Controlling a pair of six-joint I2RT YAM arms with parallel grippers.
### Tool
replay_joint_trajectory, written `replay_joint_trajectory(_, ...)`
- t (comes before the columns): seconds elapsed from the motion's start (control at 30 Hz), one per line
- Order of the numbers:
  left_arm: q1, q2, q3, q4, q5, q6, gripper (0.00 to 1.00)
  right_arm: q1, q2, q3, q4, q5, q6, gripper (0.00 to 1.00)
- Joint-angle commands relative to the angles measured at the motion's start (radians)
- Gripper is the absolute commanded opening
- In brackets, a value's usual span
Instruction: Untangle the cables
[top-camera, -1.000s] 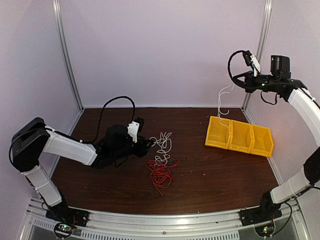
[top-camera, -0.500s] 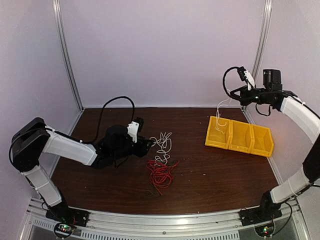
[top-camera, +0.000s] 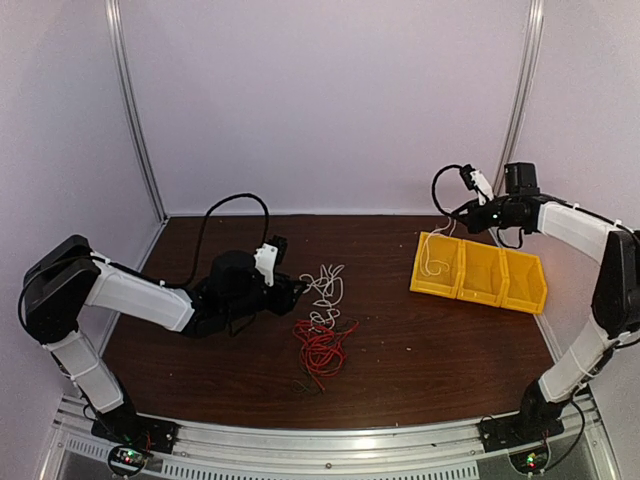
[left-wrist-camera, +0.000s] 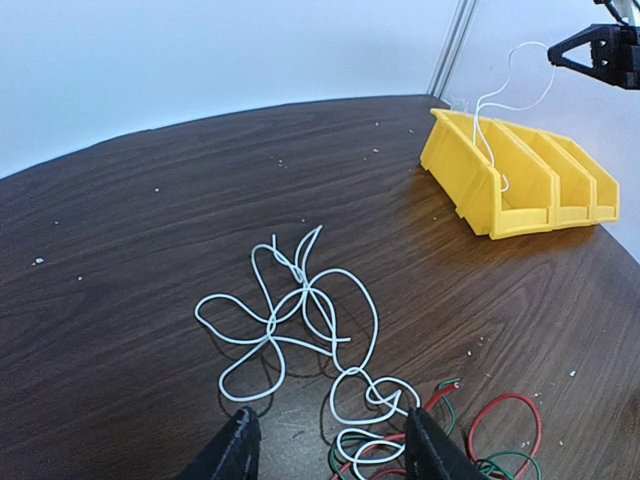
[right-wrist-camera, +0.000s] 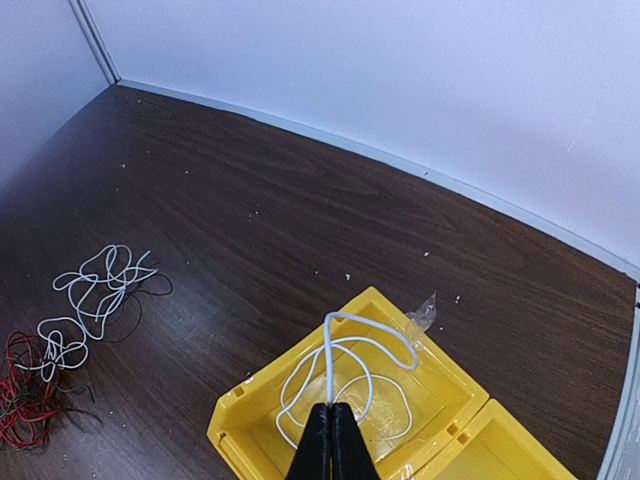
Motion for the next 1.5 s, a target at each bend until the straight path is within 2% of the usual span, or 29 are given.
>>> replay_joint_trajectory(0.0, 0.0, 0.005, 0.006, 0.032, 0.005, -0.007, 0.51, 0.004, 0.048, -0.04, 0.075, 0.033, 0.0, 0.0)
replay_joint_trajectory(0.4, -0.001, -0.007, -0.004, 0.018, -0.001, -0.016, 0.5, 0.049, 0.207, -0.051, 0.081, 0.077, -0.007, 0.0)
replay_joint_trajectory(0.6, 0.0, -0.002, -0.009, 0.022, -0.002, -0.021, 0.5, 0.072, 0.222, -0.093, 0.078, 0.105, -0.01, 0.0)
replay_joint_trajectory(0.83, 0.0, -0.006, -0.014, 0.023, -0.002, -0.024, 0.5, 0.078, 0.265, -0.06, 0.045, 0.133, 0.007, 0.0)
replay_joint_trajectory(1.03, 0.001, -0.044, -0.003, -0.019, -0.019, -0.024, 0.51, 0.084, 0.237, -0.049, -0.005, 0.153, 0.007, 0.02)
replay_joint_trajectory(1.2, 0.001, -0.094, 0.067, -0.139, -0.001, -0.049, 0.53, 0.085, 0.199, -0.055, -0.087, 0.215, -0.018, 0.15)
replay_joint_trajectory(1.37, 0.0, -0.114, 0.12, -0.252, -0.008, -0.086, 0.57, 0.083, 0.124, -0.087, -0.117, 0.272, -0.027, 0.41)
replay_joint_trajectory(1.47, 0.001, -0.118, 0.129, -0.287, -0.016, -0.092, 0.6, 0.084, 0.077, -0.066, -0.144, 0.255, -0.025, 0.5)
